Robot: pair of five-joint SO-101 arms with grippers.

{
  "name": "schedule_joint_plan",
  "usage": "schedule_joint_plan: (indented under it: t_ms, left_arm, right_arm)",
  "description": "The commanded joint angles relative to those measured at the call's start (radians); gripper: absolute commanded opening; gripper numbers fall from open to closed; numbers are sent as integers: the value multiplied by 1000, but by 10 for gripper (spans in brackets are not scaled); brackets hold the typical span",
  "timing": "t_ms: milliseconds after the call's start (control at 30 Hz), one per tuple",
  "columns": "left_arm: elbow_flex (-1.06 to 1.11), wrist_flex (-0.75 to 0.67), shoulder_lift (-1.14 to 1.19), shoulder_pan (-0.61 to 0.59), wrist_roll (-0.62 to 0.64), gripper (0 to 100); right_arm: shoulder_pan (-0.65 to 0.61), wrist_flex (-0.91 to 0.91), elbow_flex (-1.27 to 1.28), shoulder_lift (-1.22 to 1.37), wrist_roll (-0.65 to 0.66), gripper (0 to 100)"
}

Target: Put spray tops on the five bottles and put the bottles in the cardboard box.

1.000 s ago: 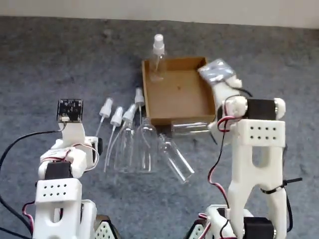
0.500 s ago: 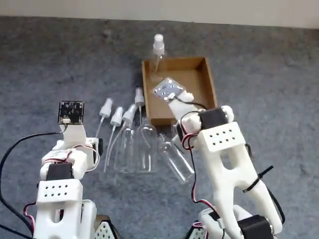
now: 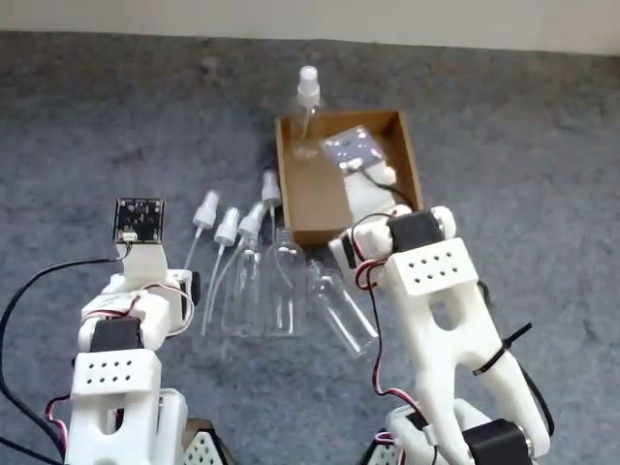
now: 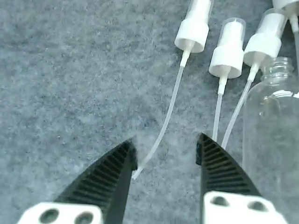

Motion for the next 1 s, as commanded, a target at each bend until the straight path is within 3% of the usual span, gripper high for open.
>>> schedule_joint_plan:
  t_ms: [0, 700, 967]
  left_arm:
    - [-4, -23, -7, -15, -12, 168]
    - [-4, -23, -7, -15, -12, 168]
    - [-4, -23, -7, -15, -12, 168]
  right_arm:
    - [10, -51, -15, 18, -143, 224]
    - [84, -226, -51, 231, -477, 225]
    - [203, -219, -47, 236, -686, 225]
